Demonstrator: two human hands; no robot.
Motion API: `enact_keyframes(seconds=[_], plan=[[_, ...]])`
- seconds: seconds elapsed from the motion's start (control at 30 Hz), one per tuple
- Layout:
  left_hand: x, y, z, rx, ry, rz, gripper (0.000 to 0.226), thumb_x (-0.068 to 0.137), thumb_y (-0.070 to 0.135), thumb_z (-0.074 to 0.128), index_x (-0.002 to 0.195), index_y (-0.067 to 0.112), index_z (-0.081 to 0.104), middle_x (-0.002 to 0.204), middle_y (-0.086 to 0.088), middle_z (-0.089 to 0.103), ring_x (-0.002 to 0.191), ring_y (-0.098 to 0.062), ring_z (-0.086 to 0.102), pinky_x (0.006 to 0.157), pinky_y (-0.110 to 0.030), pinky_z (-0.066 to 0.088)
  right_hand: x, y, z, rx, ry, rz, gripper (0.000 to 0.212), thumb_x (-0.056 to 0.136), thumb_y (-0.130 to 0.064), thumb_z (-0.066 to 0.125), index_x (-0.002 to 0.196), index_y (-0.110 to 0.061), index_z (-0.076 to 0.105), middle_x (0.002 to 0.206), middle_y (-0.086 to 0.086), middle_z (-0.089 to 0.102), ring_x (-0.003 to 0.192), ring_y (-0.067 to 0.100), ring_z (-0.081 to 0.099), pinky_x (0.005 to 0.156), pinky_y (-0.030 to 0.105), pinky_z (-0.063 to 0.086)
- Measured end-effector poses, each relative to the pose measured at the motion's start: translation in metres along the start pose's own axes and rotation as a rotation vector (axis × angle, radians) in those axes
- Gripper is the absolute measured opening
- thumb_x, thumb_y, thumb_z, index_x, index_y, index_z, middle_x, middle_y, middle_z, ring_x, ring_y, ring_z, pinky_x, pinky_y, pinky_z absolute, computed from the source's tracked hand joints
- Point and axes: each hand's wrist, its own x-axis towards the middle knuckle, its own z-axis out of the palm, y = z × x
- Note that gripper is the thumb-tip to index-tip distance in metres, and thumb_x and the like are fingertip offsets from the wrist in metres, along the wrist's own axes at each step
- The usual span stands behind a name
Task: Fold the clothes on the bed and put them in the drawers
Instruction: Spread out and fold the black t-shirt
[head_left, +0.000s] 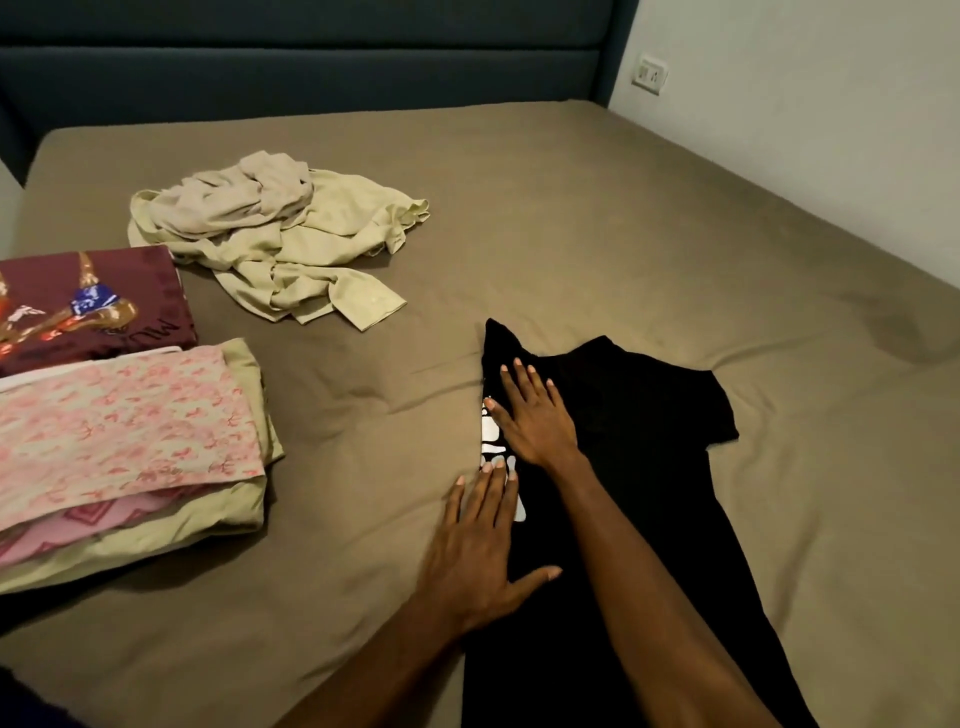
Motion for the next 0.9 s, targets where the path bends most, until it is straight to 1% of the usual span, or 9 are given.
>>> enact_keyframes(seconds=[0.17, 0.27, 0.33, 0.4, 0.43, 0.5, 0.6, 0.77, 0.9], plan=[[0.0, 0.002, 0.001, -0.075, 0.04, 0.0, 0.119, 0.084, 0.093, 0.028, 0.163, 0.008, 0.004, 0.172, -0.007, -0.005, 0.158, -0.02, -0.01, 0.128, -0.052, 0.004, 0.05, 0.002, 0.008, 0.034, -0.026, 0.056, 0.076, 0.102, -0.07, 0.016, 0.166, -0.029, 0.005, 0.173, 0.0, 0.0, 0.16, 0.016, -0.003, 0.129, 0.045, -0.002], [0.0, 0.0, 0.002, -0.127, 0.07, 0.005, 0.106, 0.091, 0.086, 0.026, 0.164, 0.011, 0.007, 0.172, -0.004, -0.003, 0.158, -0.016, -0.008, 0.128, -0.05, 0.002, 0.073, 0.0, -0.011, 0.185, -0.117, 0.103, 0.075, 0.103, -0.069, 0.021, 0.166, -0.029, 0.009, 0.173, -0.005, 0.002, 0.159, 0.014, -0.001, 0.128, 0.046, -0.002], [0.0, -0.005, 0.005, -0.215, 0.113, 0.014, 0.086, 0.101, 0.073, 0.022, 0.164, 0.014, 0.015, 0.172, 0.001, 0.003, 0.158, -0.012, -0.004, 0.128, -0.048, 0.005, 0.07, -0.001, -0.038, 0.621, -0.152, 0.157, 0.068, 0.107, -0.061, 0.03, 0.164, -0.027, 0.02, 0.172, -0.005, 0.014, 0.158, 0.012, 0.01, 0.129, 0.043, 0.004], [0.002, -0.01, 0.007, -0.359, 0.165, 0.011, 0.068, 0.108, 0.057, 0.024, 0.162, 0.017, 0.024, 0.171, 0.005, 0.012, 0.157, -0.008, 0.005, 0.126, -0.047, 0.012, 0.05, 0.006, -0.057, 0.941, 0.021, 0.217, 0.059, 0.108, -0.05, 0.042, 0.159, -0.022, 0.037, 0.165, -0.001, 0.035, 0.152, 0.013, 0.03, 0.128, 0.037, 0.019], [0.004, -0.013, 0.009, -0.408, 0.19, 0.011, 0.062, 0.108, 0.05, 0.028, 0.161, 0.017, 0.028, 0.17, 0.005, 0.017, 0.157, -0.008, 0.01, 0.126, -0.048, 0.015, 0.037, 0.009, -0.064, 0.877, 0.163, 0.268, 0.052, 0.107, -0.043, 0.048, 0.153, -0.019, 0.048, 0.157, 0.003, 0.048, 0.146, 0.018, 0.042, 0.123, 0.036, 0.03], [0.005, -0.016, 0.014, -0.429, 0.214, 0.016, 0.059, 0.106, 0.04, 0.035, 0.16, 0.016, 0.031, 0.169, 0.002, 0.022, 0.157, -0.01, 0.015, 0.125, -0.047, 0.017, 0.005, 0.027, -0.06, 0.414, 0.372, 0.402, 0.041, 0.102, -0.039, 0.058, 0.134, -0.014, 0.063, 0.132, 0.011, 0.066, 0.126, 0.031, 0.059, 0.106, 0.042, 0.043], [0.005, -0.017, 0.017, -0.359, 0.174, 0.03, 0.063, 0.098, 0.025, 0.036, 0.16, 0.02, 0.031, 0.17, -0.003, 0.02, 0.158, -0.015, 0.013, 0.126, -0.046, 0.013, -0.051, 0.038, -0.036, -0.072, 0.347, 0.532, 0.045, 0.096, -0.052, 0.062, 0.11, -0.009, 0.067, 0.107, 0.015, 0.069, 0.102, 0.035, 0.064, 0.087, 0.043, 0.047], [0.008, -0.014, 0.014, -0.207, 0.064, 0.015, 0.082, 0.081, 0.015, 0.044, 0.162, 0.021, 0.028, 0.17, -0.012, 0.015, 0.158, -0.027, 0.012, 0.129, -0.043, 0.004, -0.055, 0.051, -0.022, -0.154, 0.237, 0.399, 0.031, 0.107, -0.03, 0.048, 0.1, -0.005, 0.064, 0.098, 0.019, 0.068, 0.084, 0.038, 0.066, 0.067, 0.039, 0.041], [0.002, -0.017, 0.015, -0.237, 0.049, 0.007, 0.074, 0.084, 0.017, 0.029, 0.158, 0.01, 0.035, 0.167, -0.014, 0.024, 0.156, -0.031, 0.02, 0.128, -0.039, 0.007, -0.054, 0.041, -0.035, -0.1, 0.211, 0.49, 0.031, 0.108, -0.031, 0.047, 0.107, -0.003, 0.06, 0.107, 0.02, 0.067, 0.095, 0.038, 0.065, 0.073, 0.041, 0.046]])
